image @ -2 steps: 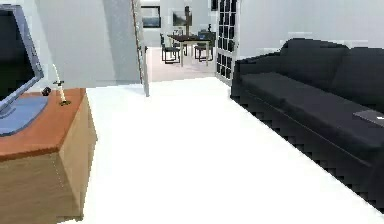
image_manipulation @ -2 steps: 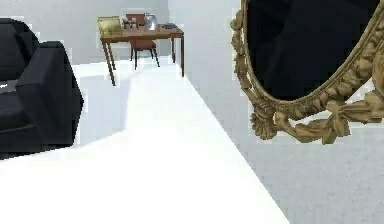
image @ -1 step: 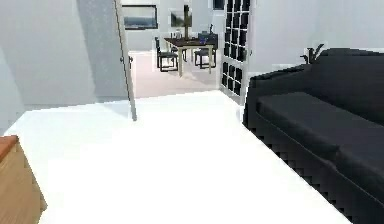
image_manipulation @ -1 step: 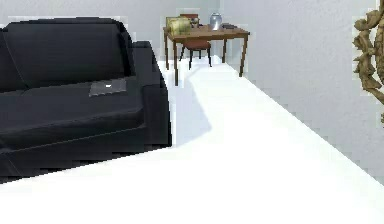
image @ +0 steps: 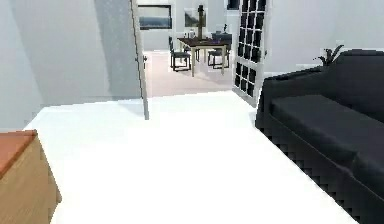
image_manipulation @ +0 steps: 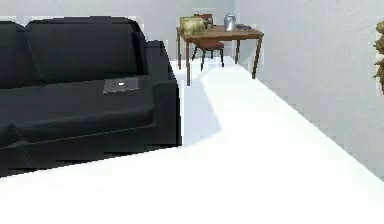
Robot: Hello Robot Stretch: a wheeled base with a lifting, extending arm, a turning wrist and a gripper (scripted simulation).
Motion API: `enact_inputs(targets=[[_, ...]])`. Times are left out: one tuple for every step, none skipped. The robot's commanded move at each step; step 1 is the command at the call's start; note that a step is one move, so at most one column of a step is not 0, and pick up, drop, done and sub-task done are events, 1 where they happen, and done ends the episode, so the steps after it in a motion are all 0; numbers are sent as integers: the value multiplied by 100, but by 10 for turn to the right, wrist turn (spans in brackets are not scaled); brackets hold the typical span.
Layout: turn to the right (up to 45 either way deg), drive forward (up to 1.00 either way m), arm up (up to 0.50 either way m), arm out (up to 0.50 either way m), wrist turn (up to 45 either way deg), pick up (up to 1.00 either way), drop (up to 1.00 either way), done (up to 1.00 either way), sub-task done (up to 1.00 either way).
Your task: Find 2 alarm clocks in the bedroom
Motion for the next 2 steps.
enact_inputs(targets=[[0,100,0,0,0,0,0,0,0],[0,100,0,0,0,0,0,0,0]])
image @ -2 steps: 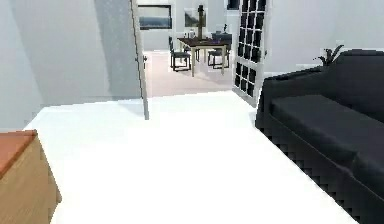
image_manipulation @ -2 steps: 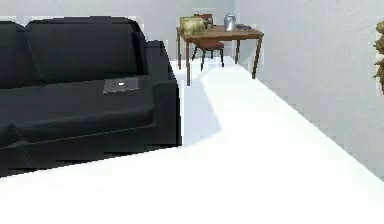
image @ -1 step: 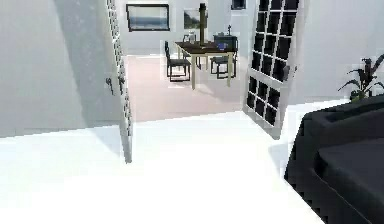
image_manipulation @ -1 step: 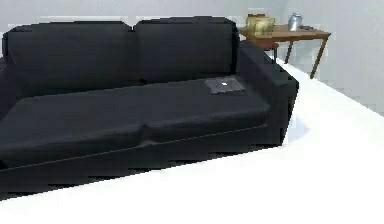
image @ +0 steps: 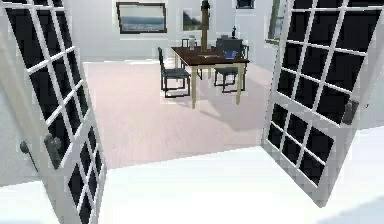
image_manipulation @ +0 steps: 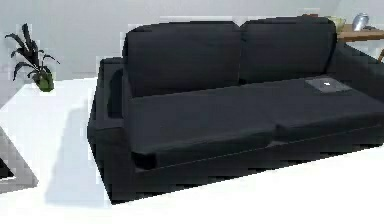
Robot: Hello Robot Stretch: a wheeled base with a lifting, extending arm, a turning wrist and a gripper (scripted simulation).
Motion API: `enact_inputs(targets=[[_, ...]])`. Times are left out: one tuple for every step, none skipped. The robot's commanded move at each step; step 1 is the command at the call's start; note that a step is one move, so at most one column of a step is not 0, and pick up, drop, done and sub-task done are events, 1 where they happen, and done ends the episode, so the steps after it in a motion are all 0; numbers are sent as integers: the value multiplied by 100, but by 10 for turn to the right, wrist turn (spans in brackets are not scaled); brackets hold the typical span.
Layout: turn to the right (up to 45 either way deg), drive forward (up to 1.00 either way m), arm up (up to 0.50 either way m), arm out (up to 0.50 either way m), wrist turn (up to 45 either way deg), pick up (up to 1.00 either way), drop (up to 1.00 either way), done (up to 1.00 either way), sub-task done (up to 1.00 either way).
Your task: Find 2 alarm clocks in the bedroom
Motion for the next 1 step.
enact_inputs(targets=[[0,60,0,0,0,0,0,0,0]])
